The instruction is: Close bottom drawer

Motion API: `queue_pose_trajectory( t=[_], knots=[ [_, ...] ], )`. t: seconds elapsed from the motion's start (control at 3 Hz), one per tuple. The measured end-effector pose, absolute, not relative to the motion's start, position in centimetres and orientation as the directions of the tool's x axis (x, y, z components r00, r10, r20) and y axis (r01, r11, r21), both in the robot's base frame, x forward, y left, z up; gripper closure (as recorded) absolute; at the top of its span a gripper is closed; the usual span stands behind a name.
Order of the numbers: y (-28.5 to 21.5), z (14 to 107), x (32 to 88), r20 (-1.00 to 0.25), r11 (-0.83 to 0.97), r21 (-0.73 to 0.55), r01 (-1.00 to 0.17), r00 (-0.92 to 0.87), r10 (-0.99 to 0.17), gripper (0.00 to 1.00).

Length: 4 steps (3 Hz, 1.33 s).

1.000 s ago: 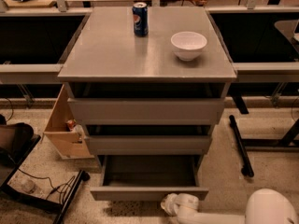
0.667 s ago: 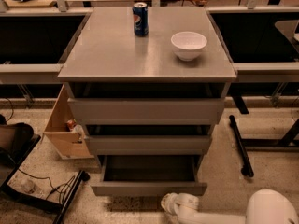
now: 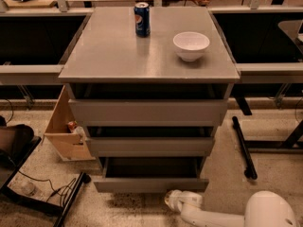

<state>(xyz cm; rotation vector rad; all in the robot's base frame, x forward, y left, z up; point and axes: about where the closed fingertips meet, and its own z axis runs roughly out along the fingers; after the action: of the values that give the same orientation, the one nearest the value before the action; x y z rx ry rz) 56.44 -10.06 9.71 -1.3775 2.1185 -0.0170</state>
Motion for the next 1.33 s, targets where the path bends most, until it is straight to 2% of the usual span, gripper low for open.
queue_pose_trajectory(
  t=[0.33,1.33],
  knots=[
    [-10.9,10.2,59.7,-0.483,0.454,-0.377,-0.808,-0.247,-0.840,1.00],
    [-11.8,11.0,62.1,-0.482,0.444,-0.426,-0.789,-0.218,-0.849,1.00]
  ],
)
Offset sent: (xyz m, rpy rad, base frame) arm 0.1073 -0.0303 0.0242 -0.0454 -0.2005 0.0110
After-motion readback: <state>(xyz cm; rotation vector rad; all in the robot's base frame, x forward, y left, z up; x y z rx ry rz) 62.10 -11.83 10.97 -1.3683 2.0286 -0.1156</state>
